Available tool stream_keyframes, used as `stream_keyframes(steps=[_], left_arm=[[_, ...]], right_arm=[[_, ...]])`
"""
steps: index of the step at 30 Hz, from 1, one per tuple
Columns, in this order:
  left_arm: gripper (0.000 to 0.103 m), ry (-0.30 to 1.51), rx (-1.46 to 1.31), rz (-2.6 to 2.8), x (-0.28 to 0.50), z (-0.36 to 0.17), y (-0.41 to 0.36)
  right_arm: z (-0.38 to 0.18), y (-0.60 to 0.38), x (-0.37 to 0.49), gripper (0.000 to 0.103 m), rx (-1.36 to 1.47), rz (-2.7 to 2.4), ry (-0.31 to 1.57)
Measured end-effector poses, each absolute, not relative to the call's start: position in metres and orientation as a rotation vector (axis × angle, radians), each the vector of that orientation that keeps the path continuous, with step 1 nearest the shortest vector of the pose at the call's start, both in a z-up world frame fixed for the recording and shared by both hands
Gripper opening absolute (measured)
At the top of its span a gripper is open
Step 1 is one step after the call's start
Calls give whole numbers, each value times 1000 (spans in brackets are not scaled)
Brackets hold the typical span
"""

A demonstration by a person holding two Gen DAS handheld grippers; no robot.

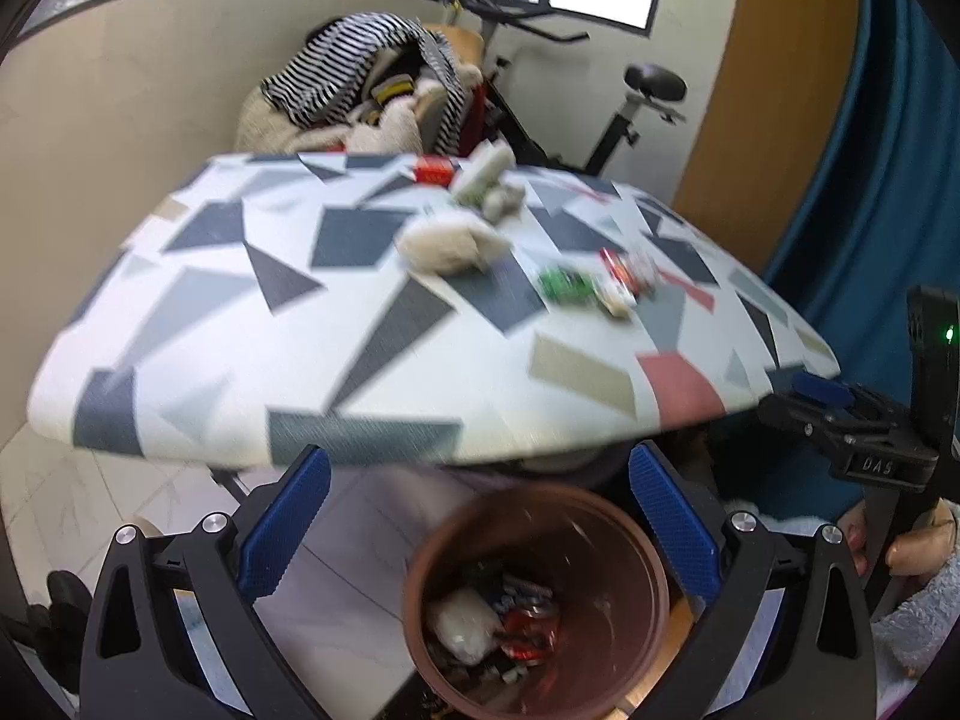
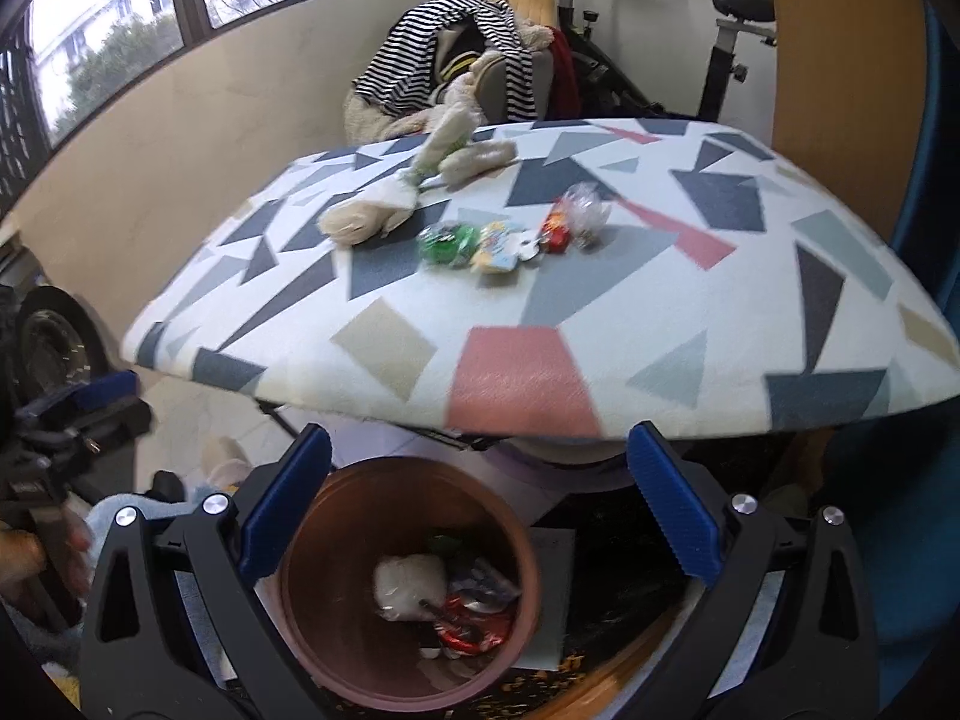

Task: Collect trash
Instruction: 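Reach the left tool to the white tissue bundle and close on its knot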

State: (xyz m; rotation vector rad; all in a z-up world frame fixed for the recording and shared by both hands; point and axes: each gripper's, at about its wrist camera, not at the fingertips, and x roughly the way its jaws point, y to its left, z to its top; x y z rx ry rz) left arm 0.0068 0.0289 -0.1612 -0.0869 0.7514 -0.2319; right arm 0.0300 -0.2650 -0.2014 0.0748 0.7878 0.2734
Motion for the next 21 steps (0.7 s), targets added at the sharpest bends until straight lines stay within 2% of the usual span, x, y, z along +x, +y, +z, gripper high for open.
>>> stream_keyframes(steps=[8,14,21], left_arm=[[97,659,-59,-139,30,-115,47],[97,622,-61,-146,51,-89,59],[97,659,-63,-163,93,-82,63]], right_arm=[[-177,-275,56,97,15,232,763],[-161,-297,77,97,74,274,738],[-155,-298,111,97,92,238,746]])
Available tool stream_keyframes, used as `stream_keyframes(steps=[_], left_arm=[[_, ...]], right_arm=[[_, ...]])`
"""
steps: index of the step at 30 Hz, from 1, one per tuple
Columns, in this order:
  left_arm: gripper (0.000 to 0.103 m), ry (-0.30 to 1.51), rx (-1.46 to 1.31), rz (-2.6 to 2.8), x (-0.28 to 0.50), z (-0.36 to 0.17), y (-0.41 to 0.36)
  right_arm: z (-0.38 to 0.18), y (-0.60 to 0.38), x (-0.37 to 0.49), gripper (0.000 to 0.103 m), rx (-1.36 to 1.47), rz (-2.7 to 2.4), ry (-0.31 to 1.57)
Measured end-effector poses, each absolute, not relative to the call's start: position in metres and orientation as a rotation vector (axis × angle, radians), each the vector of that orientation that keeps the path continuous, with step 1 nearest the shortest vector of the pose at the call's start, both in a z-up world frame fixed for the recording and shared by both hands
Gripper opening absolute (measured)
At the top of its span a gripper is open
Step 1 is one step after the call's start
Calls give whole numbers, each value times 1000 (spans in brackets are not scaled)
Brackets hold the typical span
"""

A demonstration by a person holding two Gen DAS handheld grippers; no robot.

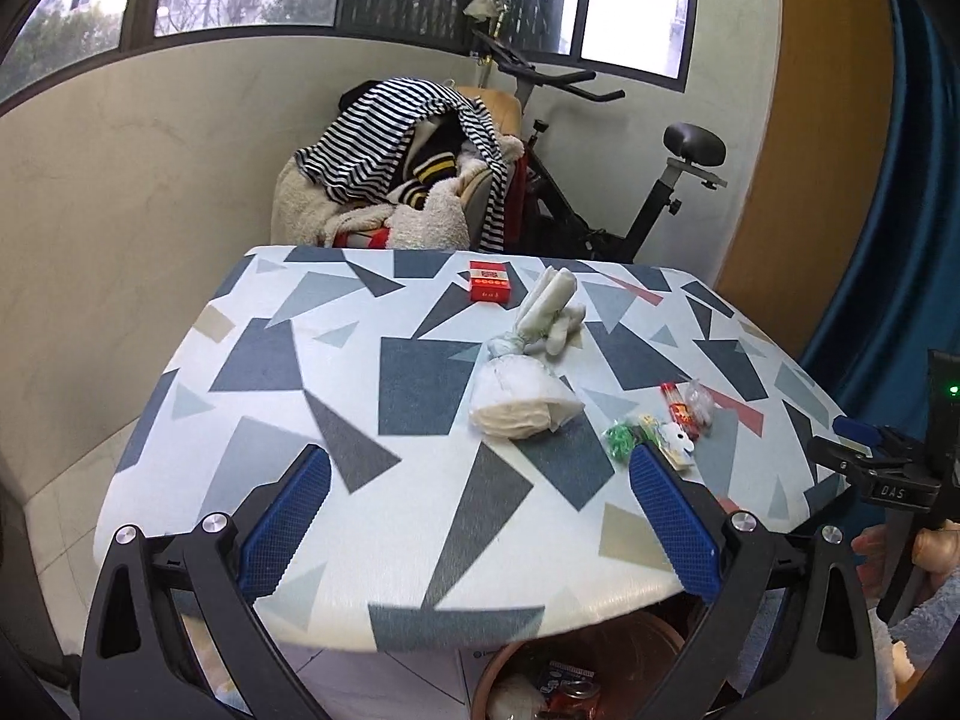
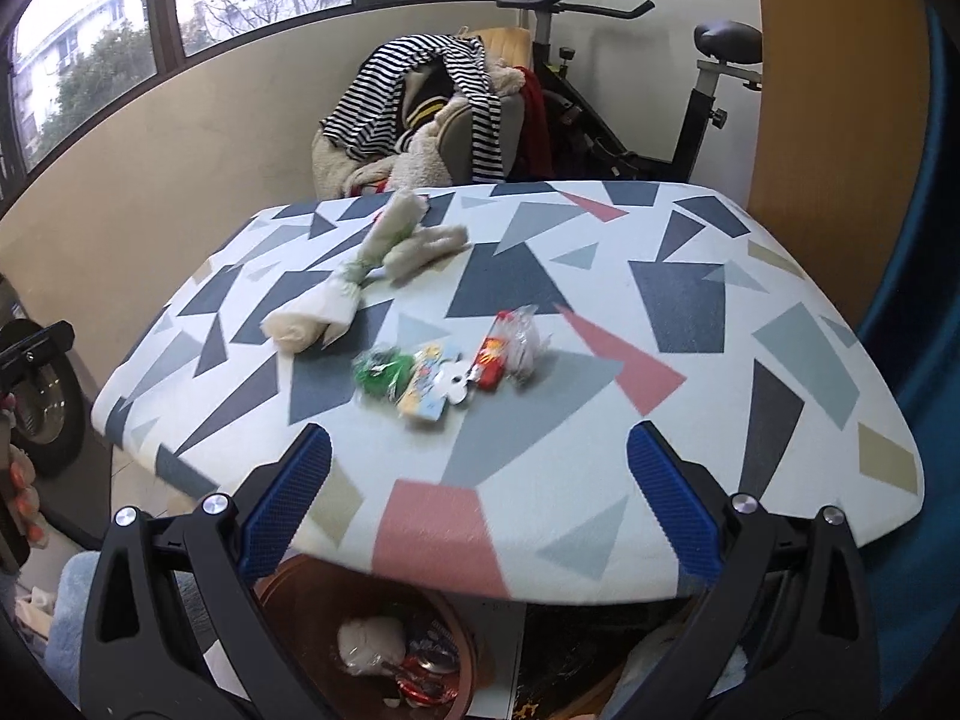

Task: Collect trash
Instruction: 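Reach the left tool to the white tissue bundle and close on its knot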

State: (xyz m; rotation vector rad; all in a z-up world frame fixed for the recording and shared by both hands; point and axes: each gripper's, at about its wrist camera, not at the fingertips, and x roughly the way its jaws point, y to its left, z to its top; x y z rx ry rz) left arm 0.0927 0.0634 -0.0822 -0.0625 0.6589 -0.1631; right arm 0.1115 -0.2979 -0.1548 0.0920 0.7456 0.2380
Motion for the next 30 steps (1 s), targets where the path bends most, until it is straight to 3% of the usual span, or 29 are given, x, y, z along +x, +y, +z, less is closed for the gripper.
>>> stream_keyframes(steps=[16,27,30], left_arm=[[97,805,-35,-249,246,-118,55],[67,975,10,-308,356,-185,5],[66,1017,-1,-315,368,-200,-3]], right_arm=[[-163,-289,216,97,135,191,823],[-171,-282,282,97,151,207,863],[-173,-288,284,97,166,167,846]])
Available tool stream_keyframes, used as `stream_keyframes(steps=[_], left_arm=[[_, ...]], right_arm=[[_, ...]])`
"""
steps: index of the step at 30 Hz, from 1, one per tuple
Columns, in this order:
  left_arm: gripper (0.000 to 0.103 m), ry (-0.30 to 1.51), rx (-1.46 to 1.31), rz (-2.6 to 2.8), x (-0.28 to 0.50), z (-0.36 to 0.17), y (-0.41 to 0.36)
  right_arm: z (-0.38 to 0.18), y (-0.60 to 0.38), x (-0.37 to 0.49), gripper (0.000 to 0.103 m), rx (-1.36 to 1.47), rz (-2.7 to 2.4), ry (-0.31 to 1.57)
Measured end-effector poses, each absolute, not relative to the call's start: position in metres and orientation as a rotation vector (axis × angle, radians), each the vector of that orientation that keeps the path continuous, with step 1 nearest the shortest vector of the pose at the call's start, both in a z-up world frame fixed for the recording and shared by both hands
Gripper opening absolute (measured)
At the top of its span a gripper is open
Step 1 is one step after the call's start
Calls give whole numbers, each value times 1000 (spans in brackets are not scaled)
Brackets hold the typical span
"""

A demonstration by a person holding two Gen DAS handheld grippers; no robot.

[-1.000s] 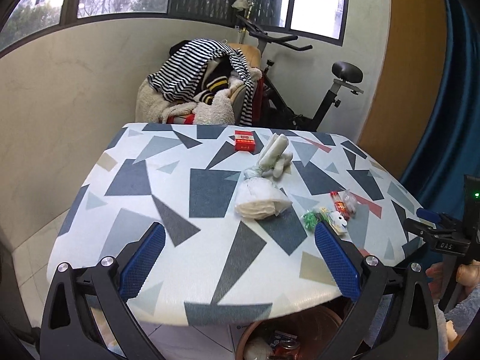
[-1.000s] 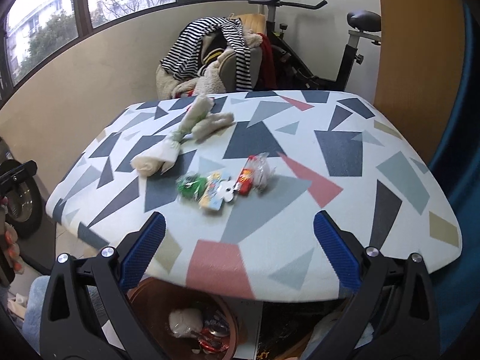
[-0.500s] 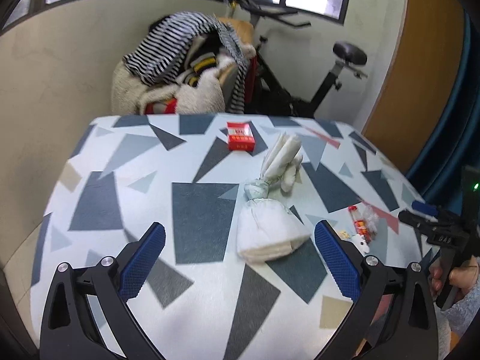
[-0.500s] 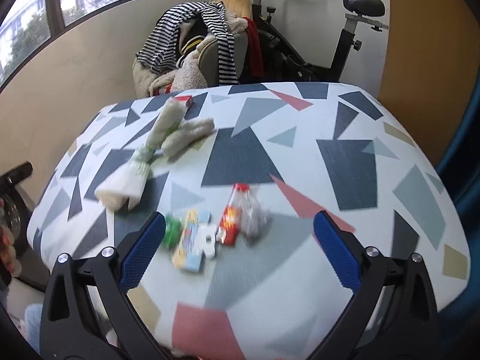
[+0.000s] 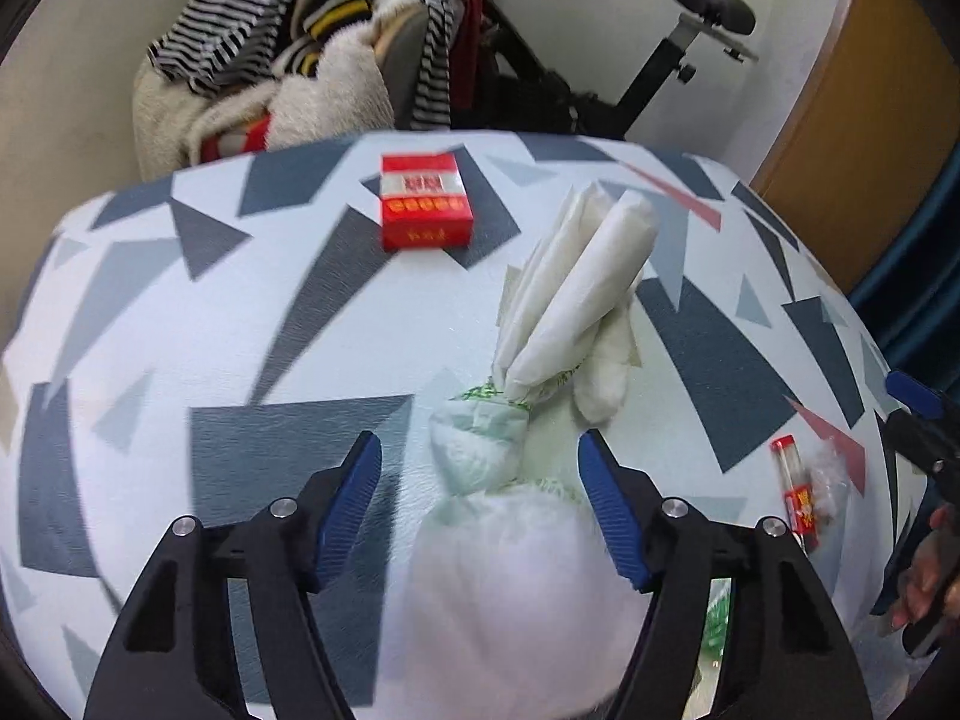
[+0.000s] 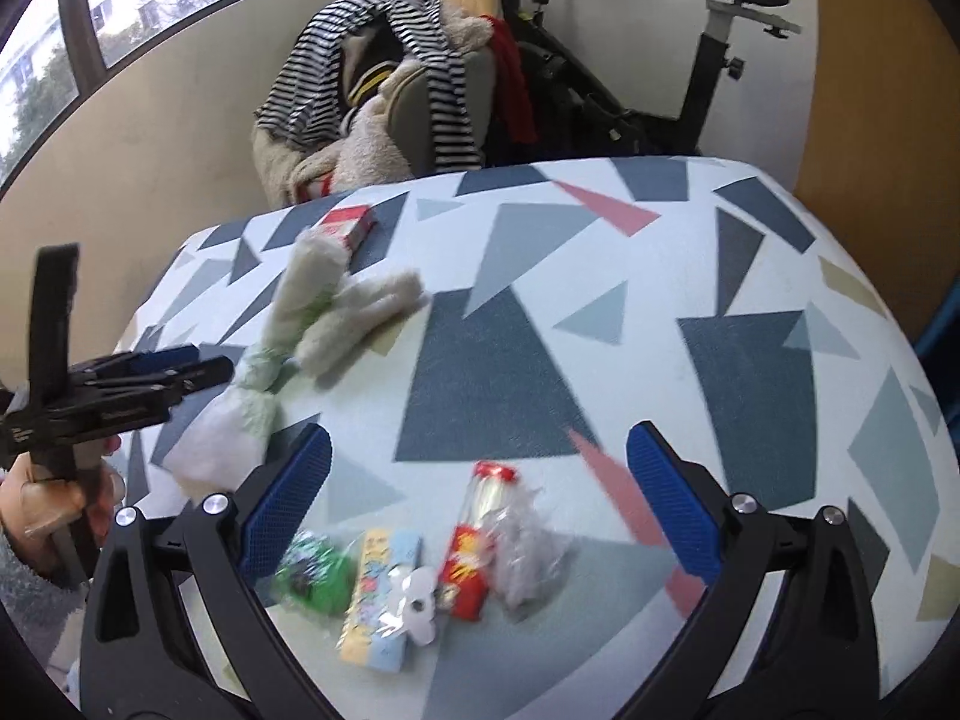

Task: Collect trash
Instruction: 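Reach the left tool to the white tissue bundle and close on its knot, then grasp the clear plastic wrapper with the right tool while the left tool lifts the bundle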

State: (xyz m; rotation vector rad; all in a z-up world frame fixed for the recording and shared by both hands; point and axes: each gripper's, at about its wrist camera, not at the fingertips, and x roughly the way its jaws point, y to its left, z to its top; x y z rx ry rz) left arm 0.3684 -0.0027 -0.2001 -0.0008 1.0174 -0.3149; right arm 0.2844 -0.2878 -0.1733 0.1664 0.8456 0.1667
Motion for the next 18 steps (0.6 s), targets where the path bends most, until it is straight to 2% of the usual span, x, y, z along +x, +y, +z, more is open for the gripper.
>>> stream_keyframes(steps=[1,4,6,7,11,18], left_arm=[[66,1032,0,-315,371,-205,-5],[57,1101,-12,-273,374,-222,-4],[46,1089,-51,-270,370,-222,3],[34,1085,-55,-265,368,-222,6],[29,1038,-108,-258,354,-213,20],[25,863,-116,-186,311,-163,40]], right_arm=[[-174,-288,284,97,171,163,845],[-181,-301,285,97,222,140,843],[-186,-310,283,97,252,138,850],[-189,-315,283,97,263,143,857],[-201,-321,282,88,254,180,886],[-219,-316,279,79,231,285,923]])
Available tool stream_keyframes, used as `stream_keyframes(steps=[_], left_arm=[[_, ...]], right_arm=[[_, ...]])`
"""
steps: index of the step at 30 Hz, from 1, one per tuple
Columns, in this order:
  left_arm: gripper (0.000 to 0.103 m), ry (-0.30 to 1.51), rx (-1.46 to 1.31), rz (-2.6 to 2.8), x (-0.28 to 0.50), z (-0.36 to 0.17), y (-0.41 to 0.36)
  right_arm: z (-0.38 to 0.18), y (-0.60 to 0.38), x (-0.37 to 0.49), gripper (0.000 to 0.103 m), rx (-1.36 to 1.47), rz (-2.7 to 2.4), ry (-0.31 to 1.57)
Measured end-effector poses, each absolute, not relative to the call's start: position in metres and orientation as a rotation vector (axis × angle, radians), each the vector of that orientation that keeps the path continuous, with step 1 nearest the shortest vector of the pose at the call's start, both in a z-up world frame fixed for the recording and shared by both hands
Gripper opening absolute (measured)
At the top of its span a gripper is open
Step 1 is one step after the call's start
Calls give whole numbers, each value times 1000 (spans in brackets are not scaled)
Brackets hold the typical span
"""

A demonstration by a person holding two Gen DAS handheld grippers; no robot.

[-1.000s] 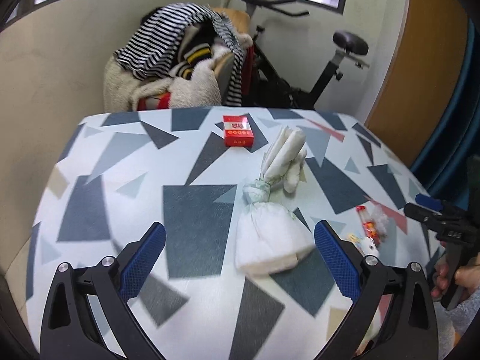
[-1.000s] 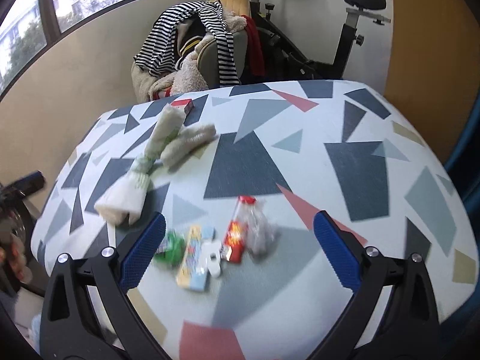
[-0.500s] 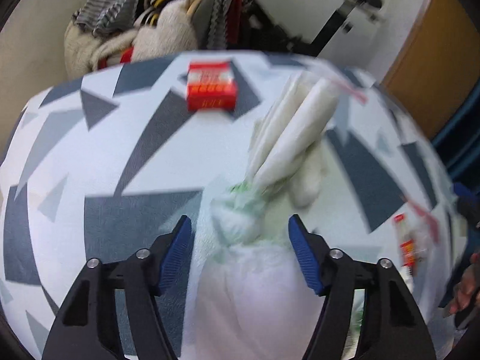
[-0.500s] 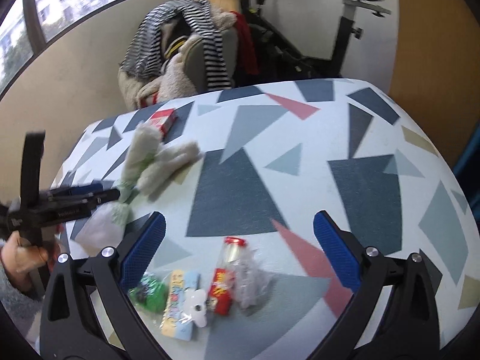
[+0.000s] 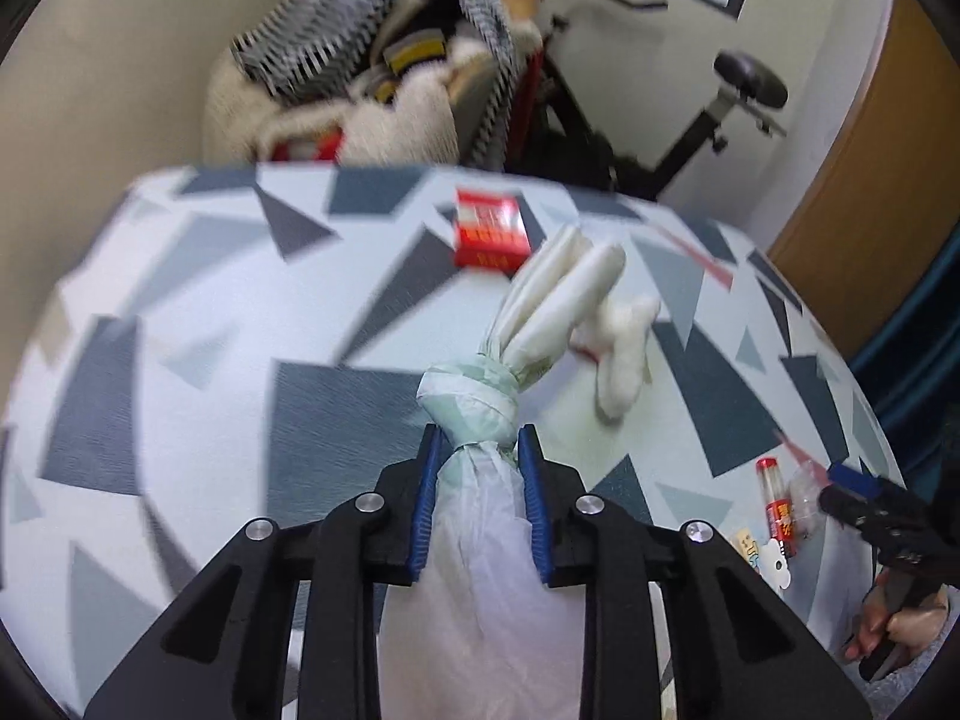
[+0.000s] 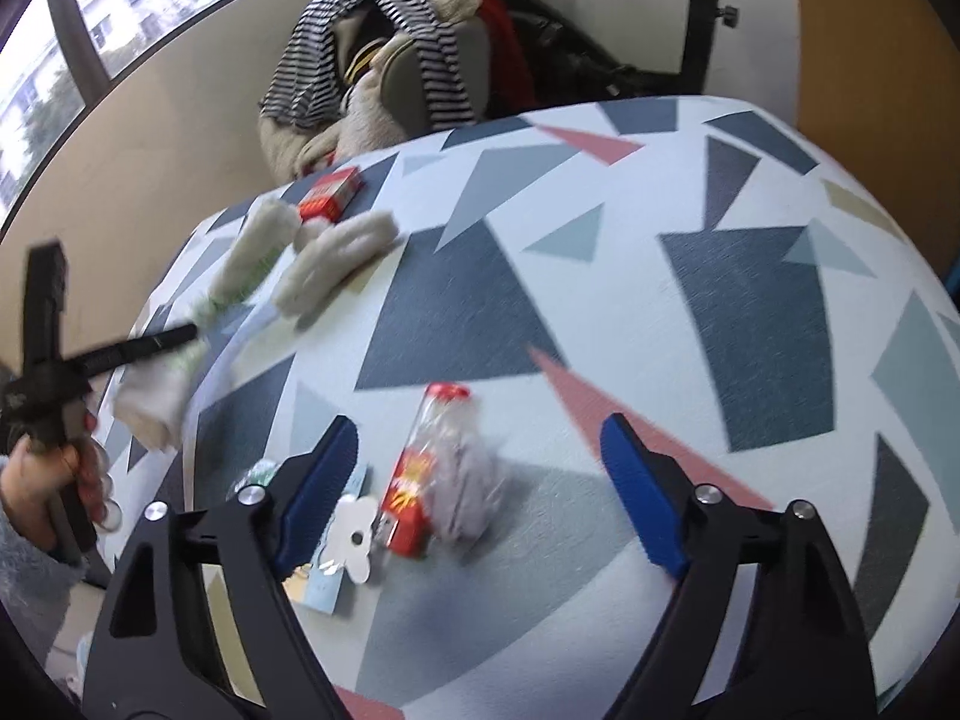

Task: Collect trash
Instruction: 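Grasp the clear plastic wrapper with the right tool while the left tool lifts the bundle, then carry the tissue bundle and clear wrapper over the bin with both tools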

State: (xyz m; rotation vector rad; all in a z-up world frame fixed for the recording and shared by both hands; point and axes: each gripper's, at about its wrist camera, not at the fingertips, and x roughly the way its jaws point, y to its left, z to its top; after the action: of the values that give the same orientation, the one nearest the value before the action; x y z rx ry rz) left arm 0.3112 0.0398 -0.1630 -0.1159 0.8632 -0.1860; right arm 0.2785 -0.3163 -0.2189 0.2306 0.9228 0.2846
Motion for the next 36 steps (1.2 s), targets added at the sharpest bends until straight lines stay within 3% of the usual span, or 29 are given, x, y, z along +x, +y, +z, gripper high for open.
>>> stream_keyframes(steps=[7,9,12,36], left_arm=[[25,740,-210,-155,262,-118,68],[25,735,-226,-162,249,-114,71],[25,731,-221,-174,229,-110,73],[25,756,-217,-281,68,-113,30]], right_arm=[[-235,-300,280,60,265,330,951],[-236,-299,279,44,274,337,953],[-232,-295,270,29,265,342,934],[-155,-283,161,26,253,420,789]])
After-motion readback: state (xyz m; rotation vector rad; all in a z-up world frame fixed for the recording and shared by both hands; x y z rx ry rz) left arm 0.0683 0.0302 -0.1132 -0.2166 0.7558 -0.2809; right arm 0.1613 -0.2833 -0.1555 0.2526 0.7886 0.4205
